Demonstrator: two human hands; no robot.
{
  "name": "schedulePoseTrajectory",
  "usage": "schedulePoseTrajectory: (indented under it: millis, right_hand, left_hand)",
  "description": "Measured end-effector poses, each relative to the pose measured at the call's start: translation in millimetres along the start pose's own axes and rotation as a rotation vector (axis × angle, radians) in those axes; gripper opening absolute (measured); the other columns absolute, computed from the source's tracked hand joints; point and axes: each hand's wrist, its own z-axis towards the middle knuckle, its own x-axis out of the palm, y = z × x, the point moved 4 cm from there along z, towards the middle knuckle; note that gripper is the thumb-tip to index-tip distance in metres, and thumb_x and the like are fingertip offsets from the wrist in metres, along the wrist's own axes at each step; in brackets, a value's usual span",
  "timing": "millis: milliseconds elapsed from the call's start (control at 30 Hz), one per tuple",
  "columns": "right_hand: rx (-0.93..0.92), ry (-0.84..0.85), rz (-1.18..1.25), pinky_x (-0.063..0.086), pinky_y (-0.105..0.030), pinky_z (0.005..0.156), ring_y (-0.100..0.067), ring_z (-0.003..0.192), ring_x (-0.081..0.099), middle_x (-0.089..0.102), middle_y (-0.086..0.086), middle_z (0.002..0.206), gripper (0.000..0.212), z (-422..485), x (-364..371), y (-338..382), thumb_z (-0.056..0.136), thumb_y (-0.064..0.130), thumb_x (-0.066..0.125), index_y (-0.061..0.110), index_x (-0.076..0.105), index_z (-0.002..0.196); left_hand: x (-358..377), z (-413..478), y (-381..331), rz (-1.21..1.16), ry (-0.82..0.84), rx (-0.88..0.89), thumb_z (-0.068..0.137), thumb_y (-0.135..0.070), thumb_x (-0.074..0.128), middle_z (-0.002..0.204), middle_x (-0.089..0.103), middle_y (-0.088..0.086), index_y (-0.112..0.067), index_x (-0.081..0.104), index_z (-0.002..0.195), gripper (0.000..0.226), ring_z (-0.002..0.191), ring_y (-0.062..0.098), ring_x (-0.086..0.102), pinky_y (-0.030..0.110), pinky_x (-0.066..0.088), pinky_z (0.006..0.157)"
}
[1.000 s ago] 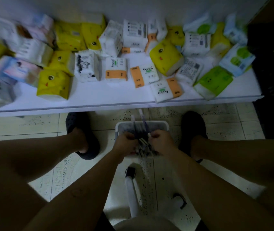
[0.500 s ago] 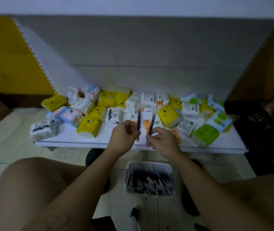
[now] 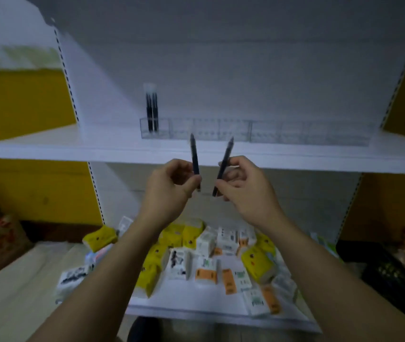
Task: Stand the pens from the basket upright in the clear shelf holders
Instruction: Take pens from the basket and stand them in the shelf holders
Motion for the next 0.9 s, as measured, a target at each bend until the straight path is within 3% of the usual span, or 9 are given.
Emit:
schedulePoseTrajectory:
  millis: [167,333,467,667,900]
  right_hand:
    - [-0.066,-0.008,-0.029,0.059,-0.045,0.067,-0.013,0.068,0.07,0.07,0.005,0.079,0.011,49,2,39,0.088,0.021,0.067,0.026,0.061,0.097]
    - [-0.116,0.032,0.021,0.061,-0.041,0.068,-0.013,0.078,0.069,0.07,0.003,0.084,0.004,87,17,59,0.092,0.025,0.063,0.024,0.063,0.096]
    - [-0.125,0.009,0.044,0.06,-0.041,0.069,-0.012,0.072,0.069,0.07,0.004,0.078,0.004,117,26,60,0.089,0.022,0.068,0.022,0.065,0.091]
    - [-0.124,0.022,0.053,0.059,-0.046,0.071,-0.014,0.07,0.069,0.071,0.001,0.074,0.017,164,46,59,0.087,0.016,0.07,0.027,0.061,0.095]
    - [-0.15,0.072,0.013,0.059,-0.033,0.065,-0.009,0.065,0.07,0.071,0.006,0.075,0.014,222,85,55,0.086,0.018,0.069,0.028,0.06,0.084]
  left_hand:
    - [-26,40,-24,-0.012,-0.075,0.06,0.086,-0.015,0.07,0.084,0.071,0.003,-0.01,0.066,0.098,0.013,0.075,0.016,0.068,0.033,0.059,0.06]
    - [-43,77,-24,0.013,-0.109,0.106,0.088,-0.023,0.067,0.082,0.07,0.001,-0.02,0.064,0.097,0.01,0.076,0.014,0.068,0.025,0.058,0.057]
    - [-65,106,-11,0.058,-0.135,0.105,0.088,-0.026,0.068,0.077,0.071,-0.004,-0.027,0.065,0.093,0.006,0.073,0.01,0.068,0.025,0.058,0.059]
    - [-102,148,13,0.034,-0.254,0.045,0.086,-0.021,0.071,0.08,0.072,-0.004,-0.03,0.065,0.091,0.013,0.074,0.013,0.069,0.036,0.06,0.064]
    - [-105,202,26,0.071,-0.288,0.093,0.085,-0.027,0.071,0.077,0.073,-0.009,-0.038,0.063,0.09,0.014,0.073,0.003,0.068,0.029,0.058,0.068]
